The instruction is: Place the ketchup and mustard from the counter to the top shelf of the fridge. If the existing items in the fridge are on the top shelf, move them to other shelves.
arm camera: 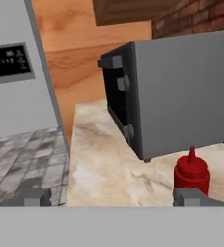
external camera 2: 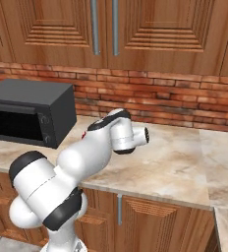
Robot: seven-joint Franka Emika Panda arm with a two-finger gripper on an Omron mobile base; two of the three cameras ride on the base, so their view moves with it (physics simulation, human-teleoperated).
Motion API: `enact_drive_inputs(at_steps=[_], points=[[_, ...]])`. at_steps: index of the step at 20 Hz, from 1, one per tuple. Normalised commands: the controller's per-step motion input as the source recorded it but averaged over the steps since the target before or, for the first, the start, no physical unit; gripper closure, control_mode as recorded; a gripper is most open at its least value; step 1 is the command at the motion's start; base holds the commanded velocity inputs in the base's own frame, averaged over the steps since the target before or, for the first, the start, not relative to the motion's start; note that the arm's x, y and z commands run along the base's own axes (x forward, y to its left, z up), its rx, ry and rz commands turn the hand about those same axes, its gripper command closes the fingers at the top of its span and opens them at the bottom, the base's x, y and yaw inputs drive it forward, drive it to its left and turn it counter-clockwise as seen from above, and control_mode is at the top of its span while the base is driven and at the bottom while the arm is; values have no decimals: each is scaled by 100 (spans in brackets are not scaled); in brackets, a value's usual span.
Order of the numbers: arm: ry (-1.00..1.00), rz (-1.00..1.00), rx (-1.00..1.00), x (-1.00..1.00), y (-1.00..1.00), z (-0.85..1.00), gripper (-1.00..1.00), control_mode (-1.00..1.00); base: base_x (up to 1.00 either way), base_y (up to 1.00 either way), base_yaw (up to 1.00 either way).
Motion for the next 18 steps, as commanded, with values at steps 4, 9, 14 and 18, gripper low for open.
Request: enact_drive_inputs(at_steps=[4, 9, 14, 18], points=[[0, -12, 10, 5, 0, -12, -100, -100, 0, 0, 0], [0, -2, 8, 0, 1, -20, -100, -100, 0, 0, 0], [0, 0, 0, 3, 5, -13, -100, -100, 0, 0, 0], [0, 0, 0, 15, 1, 0, -100, -100, 0, 0, 0]])
